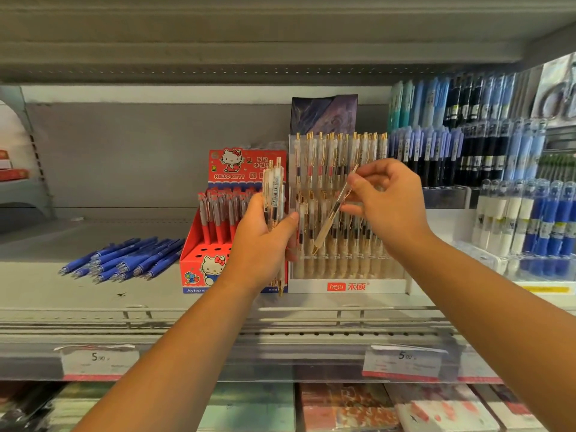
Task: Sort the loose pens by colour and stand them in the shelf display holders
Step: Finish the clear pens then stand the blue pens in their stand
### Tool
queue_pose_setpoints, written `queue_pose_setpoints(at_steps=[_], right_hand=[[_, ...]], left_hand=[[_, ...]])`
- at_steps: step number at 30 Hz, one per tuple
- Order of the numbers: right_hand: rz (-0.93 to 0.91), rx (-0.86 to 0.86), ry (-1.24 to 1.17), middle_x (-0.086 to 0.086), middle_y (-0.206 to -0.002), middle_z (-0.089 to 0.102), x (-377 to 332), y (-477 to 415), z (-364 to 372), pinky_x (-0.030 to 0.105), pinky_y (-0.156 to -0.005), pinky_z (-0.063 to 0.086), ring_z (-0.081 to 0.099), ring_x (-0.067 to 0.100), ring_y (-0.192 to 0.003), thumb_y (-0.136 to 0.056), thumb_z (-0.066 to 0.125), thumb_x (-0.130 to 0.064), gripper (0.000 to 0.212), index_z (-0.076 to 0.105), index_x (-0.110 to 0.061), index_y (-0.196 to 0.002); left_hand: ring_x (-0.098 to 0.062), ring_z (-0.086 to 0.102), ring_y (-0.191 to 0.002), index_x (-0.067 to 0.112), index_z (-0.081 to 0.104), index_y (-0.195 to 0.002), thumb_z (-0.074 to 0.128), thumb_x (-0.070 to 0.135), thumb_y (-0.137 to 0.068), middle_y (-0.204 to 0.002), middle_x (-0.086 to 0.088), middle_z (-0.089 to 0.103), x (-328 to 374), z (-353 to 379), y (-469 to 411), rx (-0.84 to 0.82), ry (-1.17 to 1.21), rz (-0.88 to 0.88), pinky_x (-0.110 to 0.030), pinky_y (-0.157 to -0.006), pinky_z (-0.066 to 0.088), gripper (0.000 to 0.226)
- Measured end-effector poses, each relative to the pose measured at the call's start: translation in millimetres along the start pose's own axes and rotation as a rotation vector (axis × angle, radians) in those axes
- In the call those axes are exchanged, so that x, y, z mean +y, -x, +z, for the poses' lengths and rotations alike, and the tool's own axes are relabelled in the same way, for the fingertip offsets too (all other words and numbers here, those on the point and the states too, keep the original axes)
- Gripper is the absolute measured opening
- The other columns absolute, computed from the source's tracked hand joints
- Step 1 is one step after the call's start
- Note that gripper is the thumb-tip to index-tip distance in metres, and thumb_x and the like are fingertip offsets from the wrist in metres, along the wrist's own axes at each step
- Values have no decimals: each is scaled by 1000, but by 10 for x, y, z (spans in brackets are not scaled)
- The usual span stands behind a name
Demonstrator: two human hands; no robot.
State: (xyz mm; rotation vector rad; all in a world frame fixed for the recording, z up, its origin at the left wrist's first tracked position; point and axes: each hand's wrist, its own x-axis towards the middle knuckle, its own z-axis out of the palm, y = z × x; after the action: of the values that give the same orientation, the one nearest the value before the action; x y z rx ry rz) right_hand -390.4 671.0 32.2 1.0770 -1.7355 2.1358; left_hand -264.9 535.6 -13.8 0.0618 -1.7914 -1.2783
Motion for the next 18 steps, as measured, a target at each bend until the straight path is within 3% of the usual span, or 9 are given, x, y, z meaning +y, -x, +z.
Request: queue_pose_setpoints(at_steps=[8,15,18], right_hand=[[-108,-62,120,-1,-92,65,70,14,124,23,-57,59,71,15,-81,-91,68,-13,15,59,-25,-91],[-179,-238,223,-5,-86,67,146,112,230,24,-62,60,70,11,-77,-89,69,-13,17,61,-28,-87],[-199,-269,261,-7,-89,66,182,124,239,25,-66,61,68,10,-81,-90,68,-14,15,61,-27,-90]], left_hand=[[-7,60,-76,34,55,-115,60,22,-97,-75,18,63,3,11,-8,-7,-35,-11,-37,-75,53,21],[-1,61,-74,36,57,-113,57,23,-99,-78,23,66,-1,10,0,-22,-33,4,-33,-74,50,19],[3,63,-79,36,57,-114,57,22,-99,-86,24,69,-4,15,-5,-31,-52,13,-24,-72,49,21]])
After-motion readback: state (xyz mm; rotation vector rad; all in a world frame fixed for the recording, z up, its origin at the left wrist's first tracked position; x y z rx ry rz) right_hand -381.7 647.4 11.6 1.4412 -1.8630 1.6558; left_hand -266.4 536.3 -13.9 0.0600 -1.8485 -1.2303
